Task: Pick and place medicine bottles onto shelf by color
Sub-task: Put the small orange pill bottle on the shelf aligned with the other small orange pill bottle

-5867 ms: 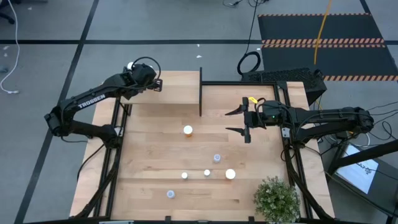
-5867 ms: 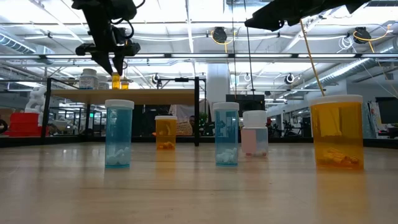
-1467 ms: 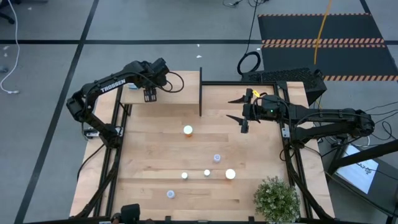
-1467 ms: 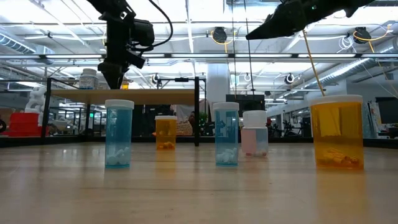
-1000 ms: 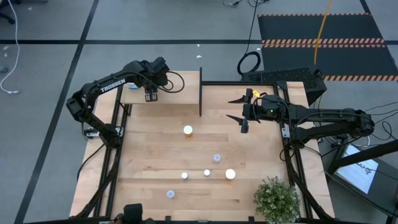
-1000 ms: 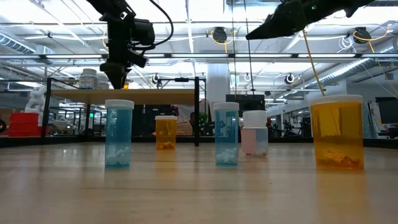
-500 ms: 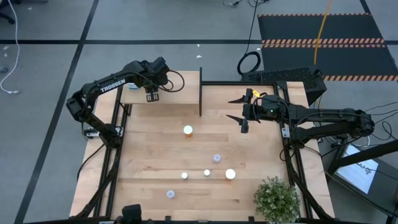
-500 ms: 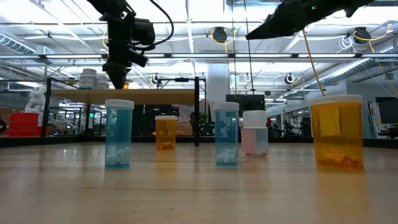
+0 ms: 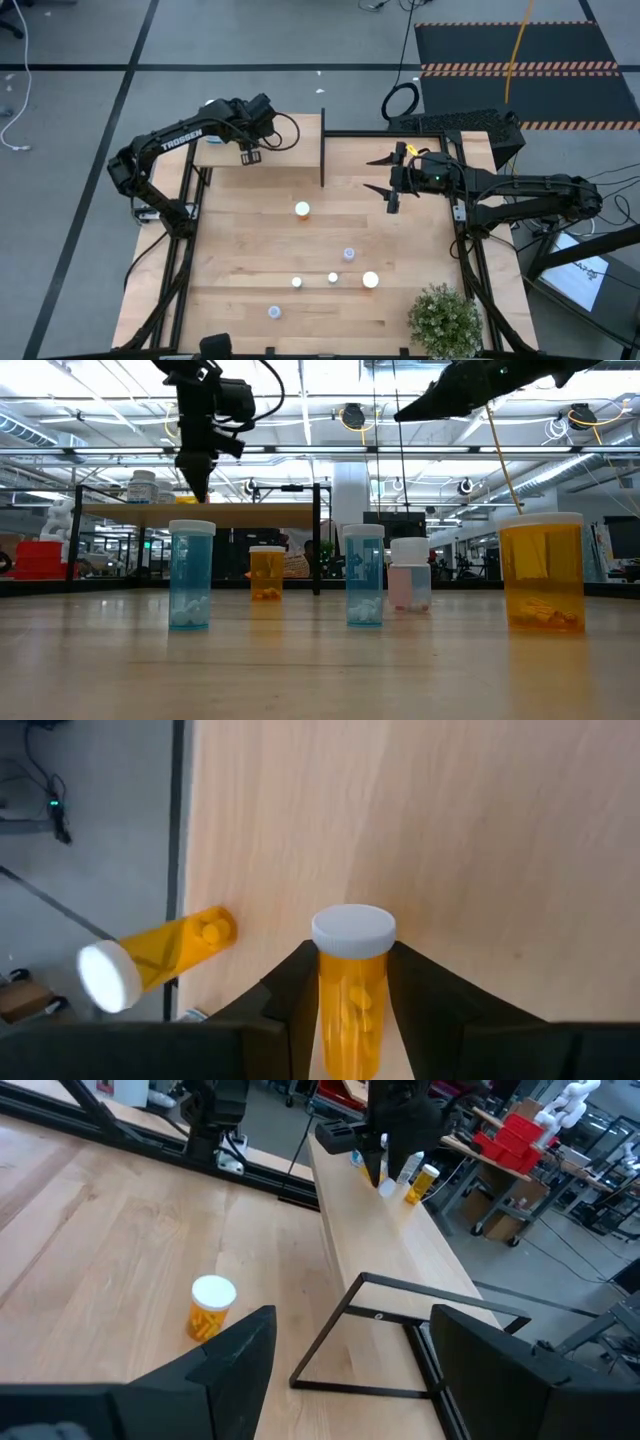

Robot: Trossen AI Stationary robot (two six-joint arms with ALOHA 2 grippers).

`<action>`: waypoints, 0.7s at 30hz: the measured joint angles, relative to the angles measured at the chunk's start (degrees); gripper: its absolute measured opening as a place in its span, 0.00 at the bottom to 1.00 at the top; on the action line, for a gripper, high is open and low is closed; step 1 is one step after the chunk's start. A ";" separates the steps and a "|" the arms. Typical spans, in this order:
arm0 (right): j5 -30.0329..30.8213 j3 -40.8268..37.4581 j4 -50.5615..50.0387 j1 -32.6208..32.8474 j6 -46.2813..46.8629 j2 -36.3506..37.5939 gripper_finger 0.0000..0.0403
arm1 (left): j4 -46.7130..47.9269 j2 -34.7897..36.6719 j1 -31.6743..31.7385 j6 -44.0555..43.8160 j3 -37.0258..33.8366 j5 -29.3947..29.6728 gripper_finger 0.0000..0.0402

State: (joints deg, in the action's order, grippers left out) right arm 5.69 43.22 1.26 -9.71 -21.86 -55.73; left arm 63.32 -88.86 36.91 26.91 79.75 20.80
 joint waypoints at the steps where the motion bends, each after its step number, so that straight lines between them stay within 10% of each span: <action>1: 0.00 0.00 0.31 0.01 0.07 -0.19 0.64 | 0.01 0.00 -0.25 -0.96 0.53 0.00 0.29; 21: -8.79 0.00 27.15 0.06 11.15 -16.81 0.64 | -3.60 2.82 -13.94 -23.73 12.54 -5.34 0.29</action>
State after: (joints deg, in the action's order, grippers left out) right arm -3.09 43.22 28.41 -9.65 -10.71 -72.54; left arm 59.72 -86.04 22.98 3.18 92.29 15.46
